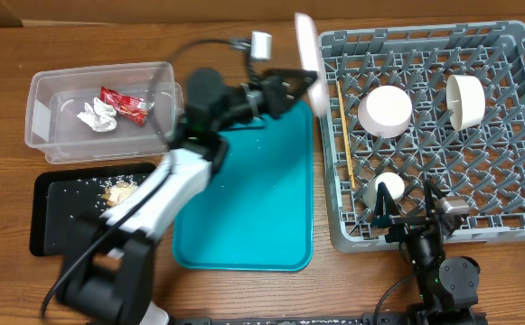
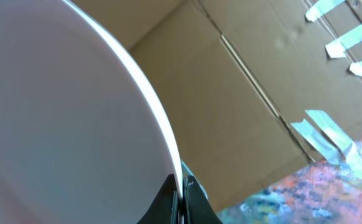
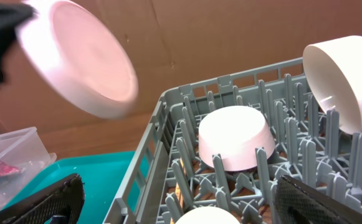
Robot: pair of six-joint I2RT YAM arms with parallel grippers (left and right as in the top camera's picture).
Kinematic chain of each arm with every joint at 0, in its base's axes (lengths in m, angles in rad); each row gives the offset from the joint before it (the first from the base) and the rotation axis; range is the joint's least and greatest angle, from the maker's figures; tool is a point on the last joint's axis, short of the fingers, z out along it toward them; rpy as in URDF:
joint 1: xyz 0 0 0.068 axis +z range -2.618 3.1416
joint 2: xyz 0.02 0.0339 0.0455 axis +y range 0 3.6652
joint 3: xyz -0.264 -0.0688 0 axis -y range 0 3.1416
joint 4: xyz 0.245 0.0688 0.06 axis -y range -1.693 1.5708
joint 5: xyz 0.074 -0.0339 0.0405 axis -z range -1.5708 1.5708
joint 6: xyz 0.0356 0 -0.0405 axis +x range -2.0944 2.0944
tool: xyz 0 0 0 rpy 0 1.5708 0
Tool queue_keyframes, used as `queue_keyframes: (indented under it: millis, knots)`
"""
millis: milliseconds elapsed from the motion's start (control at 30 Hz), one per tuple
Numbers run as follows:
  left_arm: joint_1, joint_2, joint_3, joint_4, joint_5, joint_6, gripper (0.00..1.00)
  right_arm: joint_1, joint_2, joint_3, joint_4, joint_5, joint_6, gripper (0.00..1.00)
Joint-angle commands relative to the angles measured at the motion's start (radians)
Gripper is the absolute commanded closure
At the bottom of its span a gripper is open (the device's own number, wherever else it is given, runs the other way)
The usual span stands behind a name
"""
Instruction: Sort waste into correct bins and load items into the dishwasher
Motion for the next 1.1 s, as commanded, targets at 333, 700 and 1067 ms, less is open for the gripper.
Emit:
queue_keyframes:
  millis: [333, 700, 1067]
  knots:
    - [-0.054, 0.098, 0.004, -0.019, -0.084, -0.036, 0.79, -0.005, -0.01, -0.011, 0.004, 0.001, 0.0, 0.0]
    - [-0.039, 0.095, 0.004, -0.05, 0.014, 0.022, 0.17, -0.005, -0.01, -0.011, 0.004, 0.001, 0.0, 0.0]
    - [0.132, -0.075, 0.008, -0.621, -0.017, 0.262, 0.0, -0.005, -0.01, -0.011, 0.004, 0.001, 0.0, 0.0]
